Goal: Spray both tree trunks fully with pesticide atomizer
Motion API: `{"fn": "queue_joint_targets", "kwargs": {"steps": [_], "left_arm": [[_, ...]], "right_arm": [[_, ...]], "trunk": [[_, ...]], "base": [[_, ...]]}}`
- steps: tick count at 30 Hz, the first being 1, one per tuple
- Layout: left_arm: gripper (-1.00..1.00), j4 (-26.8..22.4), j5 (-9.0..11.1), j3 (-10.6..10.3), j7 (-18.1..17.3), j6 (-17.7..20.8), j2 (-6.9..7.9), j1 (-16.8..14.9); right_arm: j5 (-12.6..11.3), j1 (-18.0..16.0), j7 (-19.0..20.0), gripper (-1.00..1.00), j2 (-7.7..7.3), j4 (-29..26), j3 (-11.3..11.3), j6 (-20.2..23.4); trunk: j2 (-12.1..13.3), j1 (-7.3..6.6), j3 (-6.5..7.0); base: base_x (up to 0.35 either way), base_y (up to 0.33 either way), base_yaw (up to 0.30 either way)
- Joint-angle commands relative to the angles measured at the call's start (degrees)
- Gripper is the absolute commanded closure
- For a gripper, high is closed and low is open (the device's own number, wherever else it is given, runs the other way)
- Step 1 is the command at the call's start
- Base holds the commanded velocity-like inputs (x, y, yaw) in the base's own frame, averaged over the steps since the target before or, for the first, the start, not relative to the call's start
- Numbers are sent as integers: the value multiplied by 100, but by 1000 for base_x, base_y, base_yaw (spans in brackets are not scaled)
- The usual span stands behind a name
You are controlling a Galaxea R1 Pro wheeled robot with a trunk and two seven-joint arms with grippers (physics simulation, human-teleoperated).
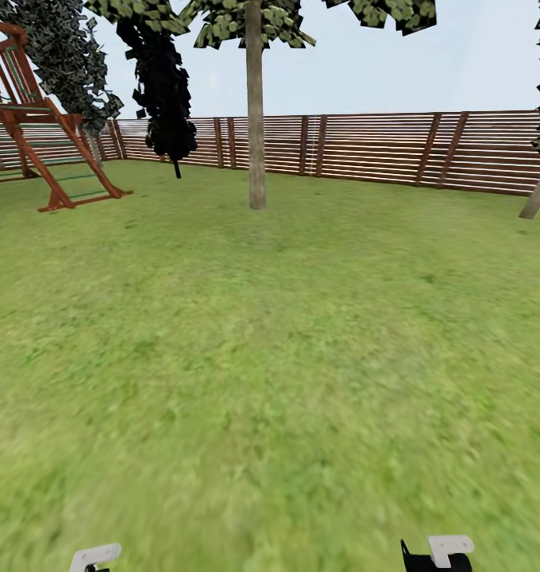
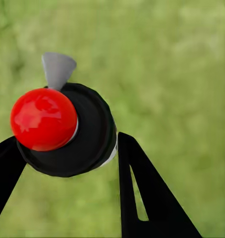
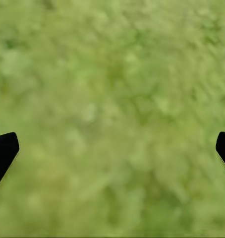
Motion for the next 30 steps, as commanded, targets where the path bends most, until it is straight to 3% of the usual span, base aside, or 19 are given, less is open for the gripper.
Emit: {"fn": "queue_joint_targets", "kwargs": {"steps": [1, 30], "left_arm": [[100, -1, 20, -61, 82, -12, 3, -2], [100, -3, 20, -61, 82, -12, 3, -2]], "right_arm": [[55, -6, 10, -100, 2, 5, -48, -28], [55, -6, 9, -100, 6, 3, -48, -28]], "trunk": [[-2, 3, -5], [-2, 3, -5]], "base": [[335, 0, 0], [335, 0, 22]]}}
